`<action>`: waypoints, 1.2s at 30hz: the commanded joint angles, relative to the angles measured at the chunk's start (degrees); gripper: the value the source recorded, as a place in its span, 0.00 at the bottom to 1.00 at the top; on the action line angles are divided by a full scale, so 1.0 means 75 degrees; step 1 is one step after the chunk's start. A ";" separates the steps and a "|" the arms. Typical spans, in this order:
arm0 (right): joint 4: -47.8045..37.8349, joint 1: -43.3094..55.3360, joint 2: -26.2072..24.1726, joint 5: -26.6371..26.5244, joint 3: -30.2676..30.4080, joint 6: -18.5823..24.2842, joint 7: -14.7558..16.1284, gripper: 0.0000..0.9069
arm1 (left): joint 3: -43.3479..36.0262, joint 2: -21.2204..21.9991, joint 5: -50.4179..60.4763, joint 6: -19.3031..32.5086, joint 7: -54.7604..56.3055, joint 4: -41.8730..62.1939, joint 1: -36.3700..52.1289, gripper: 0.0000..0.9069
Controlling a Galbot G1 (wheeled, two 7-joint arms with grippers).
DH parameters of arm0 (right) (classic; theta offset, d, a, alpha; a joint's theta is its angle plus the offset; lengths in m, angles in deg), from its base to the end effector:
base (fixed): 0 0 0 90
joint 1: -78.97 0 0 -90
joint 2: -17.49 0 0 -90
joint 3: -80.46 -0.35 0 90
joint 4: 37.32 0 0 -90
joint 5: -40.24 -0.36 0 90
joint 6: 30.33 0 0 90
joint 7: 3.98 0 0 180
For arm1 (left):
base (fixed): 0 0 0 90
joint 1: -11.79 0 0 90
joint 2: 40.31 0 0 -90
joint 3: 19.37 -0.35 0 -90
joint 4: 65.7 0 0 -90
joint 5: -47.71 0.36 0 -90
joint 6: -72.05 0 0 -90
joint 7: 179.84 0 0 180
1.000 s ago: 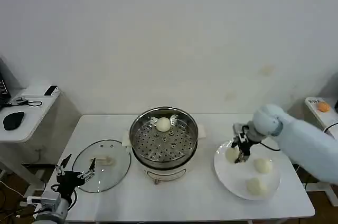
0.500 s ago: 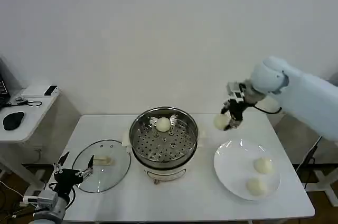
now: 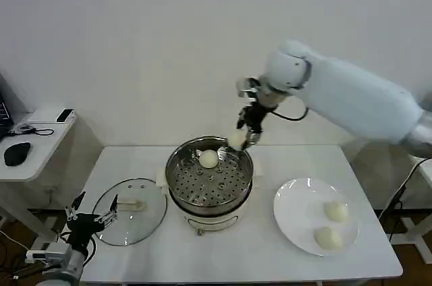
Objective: Take steamed baozi put them in steamer then cover it.
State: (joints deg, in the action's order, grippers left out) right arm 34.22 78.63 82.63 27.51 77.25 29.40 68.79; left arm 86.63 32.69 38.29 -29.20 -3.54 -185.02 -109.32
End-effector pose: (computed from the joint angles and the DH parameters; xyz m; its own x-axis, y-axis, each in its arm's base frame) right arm 0.5644 0.1143 0.0158 -0.1453 -0.2792 0.9492 -0.9517 -0.2230 -0.2112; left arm 0.1856 0.1335 -0.2765 -0.9820 -0.0667 0.1767 -0.0275 0.9761 0.2158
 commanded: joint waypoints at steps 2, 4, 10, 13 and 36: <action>-0.1161 -0.0400 0.1605 0.0025 0.0159 -0.0028 -0.0019 0.76 | -0.0029 0.0112 -0.0004 0.0016 0.0008 0.0006 0.0002 1.00; -0.1260 -0.0578 0.1724 0.0131 0.0158 -0.0010 -0.0019 0.76 | -0.0043 0.0128 0.0003 0.0020 0.0003 0.0005 -0.0008 1.00; -0.1246 -0.0901 0.1910 0.0248 0.0216 -0.0028 -0.0045 0.76 | -0.0034 0.0091 -0.0005 0.0030 -0.0005 0.0039 -0.0016 1.00; -0.1358 -0.1110 0.2085 0.0289 0.0162 -0.0055 -0.0148 0.76 | -0.0060 0.0107 -0.0004 0.0033 -0.0002 0.0058 -0.0001 1.00; -0.1853 -0.1542 0.2591 0.0477 0.0086 0.0064 -0.0696 0.76 | -0.0085 0.0088 -0.0030 0.0057 0.0008 0.0129 -0.0006 1.00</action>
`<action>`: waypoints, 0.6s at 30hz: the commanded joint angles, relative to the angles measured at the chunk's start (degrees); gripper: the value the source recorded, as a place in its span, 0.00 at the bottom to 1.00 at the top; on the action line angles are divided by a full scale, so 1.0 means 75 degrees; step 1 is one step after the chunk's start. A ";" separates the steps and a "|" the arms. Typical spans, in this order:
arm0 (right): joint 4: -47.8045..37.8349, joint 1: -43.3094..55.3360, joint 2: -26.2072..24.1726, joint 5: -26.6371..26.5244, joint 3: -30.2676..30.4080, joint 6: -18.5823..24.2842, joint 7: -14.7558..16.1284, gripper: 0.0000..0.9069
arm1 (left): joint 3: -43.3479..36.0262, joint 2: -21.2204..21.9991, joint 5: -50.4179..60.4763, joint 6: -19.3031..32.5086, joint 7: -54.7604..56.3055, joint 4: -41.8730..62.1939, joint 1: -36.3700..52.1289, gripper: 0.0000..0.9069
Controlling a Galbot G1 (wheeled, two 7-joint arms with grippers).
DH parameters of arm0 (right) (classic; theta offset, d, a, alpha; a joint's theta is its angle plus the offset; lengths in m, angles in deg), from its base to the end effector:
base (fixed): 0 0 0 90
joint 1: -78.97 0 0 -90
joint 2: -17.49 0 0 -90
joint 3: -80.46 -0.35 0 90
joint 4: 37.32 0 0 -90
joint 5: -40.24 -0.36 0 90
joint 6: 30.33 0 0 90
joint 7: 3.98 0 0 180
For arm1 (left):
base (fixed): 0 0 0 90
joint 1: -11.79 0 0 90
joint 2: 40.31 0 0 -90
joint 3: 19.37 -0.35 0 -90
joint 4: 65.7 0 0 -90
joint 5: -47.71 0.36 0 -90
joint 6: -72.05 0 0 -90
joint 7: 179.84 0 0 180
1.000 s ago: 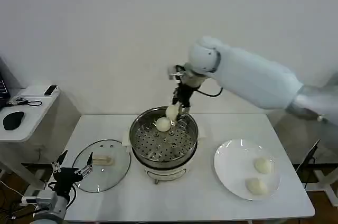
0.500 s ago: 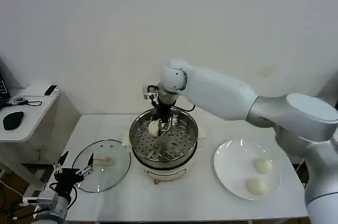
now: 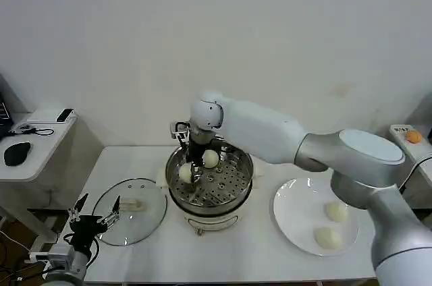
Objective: Take steamed baozi put them in steamer then cover it.
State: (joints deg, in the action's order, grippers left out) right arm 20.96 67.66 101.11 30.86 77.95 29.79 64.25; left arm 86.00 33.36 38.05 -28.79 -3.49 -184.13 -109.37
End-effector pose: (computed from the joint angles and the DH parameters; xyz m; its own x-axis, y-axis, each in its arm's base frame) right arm 0.5615 0.2441 -0.0986 -0.0397 -0.2749 0.9606 -0.9451 -0.3017 -0.1254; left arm 0.1847 0.1307 -0.2844 -0.9799 -0.0650 0.1887 -0.0273 0.9802 0.1964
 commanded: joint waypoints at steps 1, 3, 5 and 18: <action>-0.0107 -0.0088 0.0141 0.0029 -0.0010 0.0014 -0.0100 0.76 | 0.0008 0.0004 -0.0001 0.0001 0.0000 0.0016 0.0004 1.00; -0.0121 -0.0091 0.0155 0.0035 0.0001 0.0018 -0.0095 0.77 | 0.0009 -0.0001 -0.0001 0.0001 -0.0003 0.0017 0.0006 1.00; -0.0133 -0.0107 0.0172 0.0030 0.0004 0.0019 -0.0103 1.00 | 0.0011 -0.0012 -0.0002 0.0002 -0.0007 0.0018 0.0003 1.00; 0.0081 -0.0097 -0.0106 0.0037 -0.0172 0.0007 -0.0234 1.00 | 0.0026 -0.0006 -0.0002 0.0000 -0.0016 0.0080 0.0015 1.00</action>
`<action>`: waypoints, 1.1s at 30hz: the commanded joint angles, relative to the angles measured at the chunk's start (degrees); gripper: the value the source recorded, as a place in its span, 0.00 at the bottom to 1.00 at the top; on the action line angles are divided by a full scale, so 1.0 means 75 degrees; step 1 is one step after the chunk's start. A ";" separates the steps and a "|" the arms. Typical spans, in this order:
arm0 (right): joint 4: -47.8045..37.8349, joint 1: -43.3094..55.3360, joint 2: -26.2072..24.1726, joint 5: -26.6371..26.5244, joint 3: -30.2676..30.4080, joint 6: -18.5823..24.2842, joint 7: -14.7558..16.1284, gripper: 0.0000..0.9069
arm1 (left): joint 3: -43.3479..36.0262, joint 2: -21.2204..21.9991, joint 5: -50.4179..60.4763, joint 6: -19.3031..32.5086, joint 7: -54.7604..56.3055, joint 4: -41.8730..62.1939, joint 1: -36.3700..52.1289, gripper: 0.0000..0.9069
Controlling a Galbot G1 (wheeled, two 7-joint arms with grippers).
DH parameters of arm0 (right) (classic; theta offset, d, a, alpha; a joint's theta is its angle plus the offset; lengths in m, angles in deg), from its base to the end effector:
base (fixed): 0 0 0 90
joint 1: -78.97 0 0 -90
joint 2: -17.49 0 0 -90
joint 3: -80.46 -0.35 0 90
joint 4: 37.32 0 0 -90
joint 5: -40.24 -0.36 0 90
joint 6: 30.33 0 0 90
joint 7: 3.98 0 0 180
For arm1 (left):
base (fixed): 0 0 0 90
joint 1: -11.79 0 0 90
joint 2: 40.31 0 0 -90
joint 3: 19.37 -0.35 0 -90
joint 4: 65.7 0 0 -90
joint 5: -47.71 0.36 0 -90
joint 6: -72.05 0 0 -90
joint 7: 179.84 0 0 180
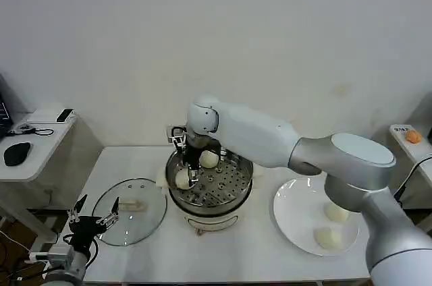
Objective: Take steamed baozi put them in steamer then cover it.
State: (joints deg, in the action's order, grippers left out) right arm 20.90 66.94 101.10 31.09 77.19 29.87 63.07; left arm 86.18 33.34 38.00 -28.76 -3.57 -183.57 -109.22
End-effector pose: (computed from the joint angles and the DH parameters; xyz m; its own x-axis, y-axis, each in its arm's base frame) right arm 0.5614 0.2436 -0.1018 -0.0524 -0.2911 0.9552 -0.9459 -0.2923 -0.1409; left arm 0.1853 0.1330 -0.2868 -0.9786 -0.0695 0.1938 -0.0307 0.9800 0.1964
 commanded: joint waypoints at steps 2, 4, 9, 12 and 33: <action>0.0335 0.0090 -0.0386 0.0005 -0.0187 0.0029 0.0012 1.00 | -0.0001 -0.0007 0.0003 -0.0003 -0.0007 0.0004 -0.0009 1.00; 0.0671 0.0227 -0.0779 -0.0031 -0.0329 0.0150 0.0085 1.00 | -0.0001 0.0000 0.0005 -0.0003 -0.0009 -0.0007 -0.0014 1.00; 0.1620 0.0734 -0.2051 -0.0180 -0.0733 0.0225 0.0379 1.00 | -0.0001 -0.0016 0.0007 -0.0014 -0.0021 -0.0049 -0.0019 1.00; 0.2112 0.1030 -0.2895 -0.0276 -0.0872 0.0266 0.0558 1.00 | -0.0024 -0.0022 0.0018 -0.0019 -0.0028 -0.0046 -0.0003 1.00; 0.3578 -0.0233 -0.6912 0.0658 -0.1499 0.0886 0.0985 1.00 | 0.0016 -0.0054 0.0078 -0.0035 -0.0060 -0.0245 -0.0192 1.00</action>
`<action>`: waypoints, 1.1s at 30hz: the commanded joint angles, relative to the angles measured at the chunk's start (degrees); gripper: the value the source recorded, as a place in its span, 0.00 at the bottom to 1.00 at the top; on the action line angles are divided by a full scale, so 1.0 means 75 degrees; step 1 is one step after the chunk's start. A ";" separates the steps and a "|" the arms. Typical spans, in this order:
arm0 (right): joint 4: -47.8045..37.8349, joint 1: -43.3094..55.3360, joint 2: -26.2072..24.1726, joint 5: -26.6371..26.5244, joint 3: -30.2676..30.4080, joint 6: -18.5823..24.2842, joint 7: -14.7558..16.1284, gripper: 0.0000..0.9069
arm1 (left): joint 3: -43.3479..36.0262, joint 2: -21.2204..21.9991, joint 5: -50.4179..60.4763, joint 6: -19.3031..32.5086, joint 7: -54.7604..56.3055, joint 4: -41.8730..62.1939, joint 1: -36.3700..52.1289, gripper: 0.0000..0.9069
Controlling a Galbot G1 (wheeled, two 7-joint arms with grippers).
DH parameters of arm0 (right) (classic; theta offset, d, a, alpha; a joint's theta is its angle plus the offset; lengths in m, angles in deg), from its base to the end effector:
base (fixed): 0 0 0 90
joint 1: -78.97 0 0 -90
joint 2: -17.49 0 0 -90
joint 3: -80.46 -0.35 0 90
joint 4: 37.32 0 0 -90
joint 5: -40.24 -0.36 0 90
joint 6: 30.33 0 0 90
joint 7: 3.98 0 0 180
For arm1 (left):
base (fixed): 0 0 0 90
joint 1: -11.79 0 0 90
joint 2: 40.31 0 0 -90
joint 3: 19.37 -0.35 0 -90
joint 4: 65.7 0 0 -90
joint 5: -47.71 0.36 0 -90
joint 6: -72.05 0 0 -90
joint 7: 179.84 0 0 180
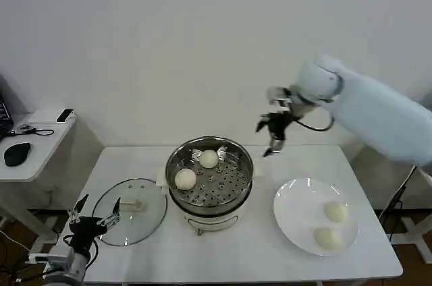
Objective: Take steamed baozi put them in steamer then cover it.
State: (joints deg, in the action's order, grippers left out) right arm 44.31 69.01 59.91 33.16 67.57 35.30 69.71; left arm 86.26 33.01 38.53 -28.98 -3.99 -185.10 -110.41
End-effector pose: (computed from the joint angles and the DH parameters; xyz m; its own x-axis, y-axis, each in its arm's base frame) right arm 0.5335 -0.0629 -0.0130 -0.2059 -0.2871 0.9355 -0.9670 -0.0870 -0.2395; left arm 0.1801 0.1307 -0.2809 -0.9794 -0.0548 0.1945 -0.0127 0.9773 0.2114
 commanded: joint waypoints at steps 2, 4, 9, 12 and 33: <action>0.0621 -0.0594 -0.1599 0.0528 -0.0006 0.0227 0.0160 1.00 | 0.0018 0.0008 0.0015 -0.0010 -0.0007 -0.0056 -0.0043 1.00; 0.0779 -0.0854 -0.1795 0.0593 -0.0033 0.0232 0.0232 1.00 | 0.0039 0.0002 0.0013 -0.0009 -0.0012 -0.0059 -0.0078 1.00; 0.0988 -0.1499 -0.2065 0.0955 -0.0341 0.0299 0.0398 1.00 | 0.0028 -0.0012 0.0002 0.0002 -0.0009 -0.0052 -0.0115 1.00; 0.1200 -0.2071 -0.2218 0.1181 -0.0541 0.0307 0.0442 1.00 | -0.0040 0.0003 0.0024 -0.0002 -0.0003 -0.0007 -0.0083 1.00; 0.0912 -0.3309 -0.1853 0.1921 -0.0560 0.0389 0.0382 1.00 | -0.0010 -0.0047 0.0044 -0.0018 -0.0020 0.0168 -0.0016 1.00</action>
State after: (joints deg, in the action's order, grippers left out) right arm 50.99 46.63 46.45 46.25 63.25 38.21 72.61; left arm 86.22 32.73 38.86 -29.11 -4.13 -183.93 -110.49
